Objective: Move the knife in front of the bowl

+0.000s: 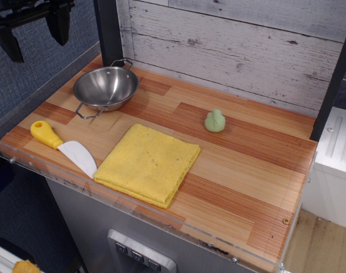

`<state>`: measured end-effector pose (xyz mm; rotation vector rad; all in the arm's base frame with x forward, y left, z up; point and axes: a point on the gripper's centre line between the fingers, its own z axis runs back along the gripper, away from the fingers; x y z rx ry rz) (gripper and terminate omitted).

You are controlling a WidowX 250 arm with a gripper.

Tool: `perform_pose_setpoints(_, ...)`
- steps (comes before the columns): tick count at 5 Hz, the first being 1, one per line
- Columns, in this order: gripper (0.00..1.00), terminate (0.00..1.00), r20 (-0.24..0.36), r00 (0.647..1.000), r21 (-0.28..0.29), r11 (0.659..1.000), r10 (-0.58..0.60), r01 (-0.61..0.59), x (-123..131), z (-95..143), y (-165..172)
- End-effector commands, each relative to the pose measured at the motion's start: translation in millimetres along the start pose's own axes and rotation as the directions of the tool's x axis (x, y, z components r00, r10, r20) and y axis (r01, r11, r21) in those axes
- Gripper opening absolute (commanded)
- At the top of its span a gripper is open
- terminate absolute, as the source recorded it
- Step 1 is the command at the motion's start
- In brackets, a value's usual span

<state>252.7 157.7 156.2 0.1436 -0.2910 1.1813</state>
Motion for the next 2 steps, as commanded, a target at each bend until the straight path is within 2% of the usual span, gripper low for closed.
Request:
perform_pose_setpoints(1, 1.00, 0.00, 0.036, 0.999, -0.027, 1.000, 0.006, -0.005, -15.7, 18.7, 4.6)
perform_pose_setpoints(2, 1.00, 1.00, 0.036, 0.999, -0.027, 1.000, 0.006, -0.005, -15.7, 18.7, 4.6)
